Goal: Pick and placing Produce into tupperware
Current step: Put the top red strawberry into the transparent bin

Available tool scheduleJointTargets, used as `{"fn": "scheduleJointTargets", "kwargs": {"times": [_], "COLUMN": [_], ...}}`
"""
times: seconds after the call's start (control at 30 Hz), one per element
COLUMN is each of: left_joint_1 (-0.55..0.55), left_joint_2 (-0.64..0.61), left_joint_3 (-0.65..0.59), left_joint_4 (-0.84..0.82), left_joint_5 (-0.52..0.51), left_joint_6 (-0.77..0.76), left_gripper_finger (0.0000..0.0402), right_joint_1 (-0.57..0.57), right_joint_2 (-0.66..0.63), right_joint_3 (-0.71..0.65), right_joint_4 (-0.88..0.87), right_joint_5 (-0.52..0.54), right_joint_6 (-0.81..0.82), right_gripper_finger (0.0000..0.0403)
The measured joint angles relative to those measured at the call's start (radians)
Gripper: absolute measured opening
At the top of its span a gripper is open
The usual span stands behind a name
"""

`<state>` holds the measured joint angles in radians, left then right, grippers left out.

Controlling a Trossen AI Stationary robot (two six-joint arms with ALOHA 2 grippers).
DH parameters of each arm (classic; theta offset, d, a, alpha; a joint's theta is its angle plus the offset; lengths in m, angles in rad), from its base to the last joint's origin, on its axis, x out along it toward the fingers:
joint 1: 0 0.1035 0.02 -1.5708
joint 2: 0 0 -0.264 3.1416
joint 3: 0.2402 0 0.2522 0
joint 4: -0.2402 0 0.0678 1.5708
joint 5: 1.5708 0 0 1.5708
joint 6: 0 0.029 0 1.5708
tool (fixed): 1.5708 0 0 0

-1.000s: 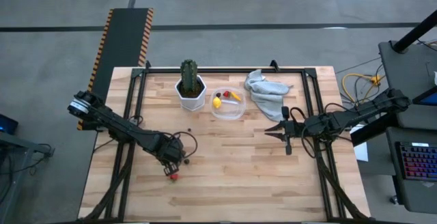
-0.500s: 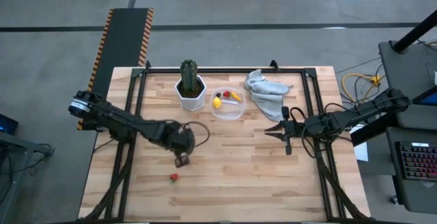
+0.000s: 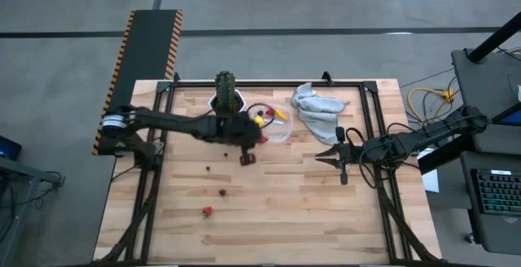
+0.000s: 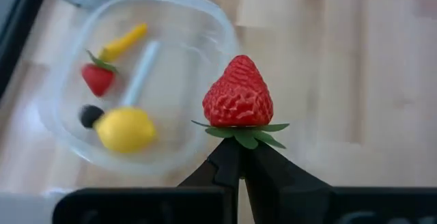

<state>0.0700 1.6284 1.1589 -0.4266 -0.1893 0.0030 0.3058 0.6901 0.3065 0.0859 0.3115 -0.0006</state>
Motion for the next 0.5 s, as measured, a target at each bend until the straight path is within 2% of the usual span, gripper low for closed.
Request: {"fn": "scheduleJointTargets", "kwargs": {"times": [0.3,0.5], "left_joint_1": [0.081,0.104], "left_joint_2": [0.196,0.248], "left_joint_3": [0.173,0.209], "left_joint_4": [0.006,-0.011], "left_joint_5": [-0.004,-0.007], "left_joint_6": [0.185,0.232], "left_gripper_finger": [0.0000,0.0000], "right_joint_1": [0.000,0.000], "right_joint_2": [0.000,0.000], "right_joint_3": [0.000,0.000], "right_joint_4": [0.000,0.002], "right_joint_5": [0.000,0.001], "right_joint_6": [0.000,0.000], "right_gripper_finger": [0.0038,0.0038]}}
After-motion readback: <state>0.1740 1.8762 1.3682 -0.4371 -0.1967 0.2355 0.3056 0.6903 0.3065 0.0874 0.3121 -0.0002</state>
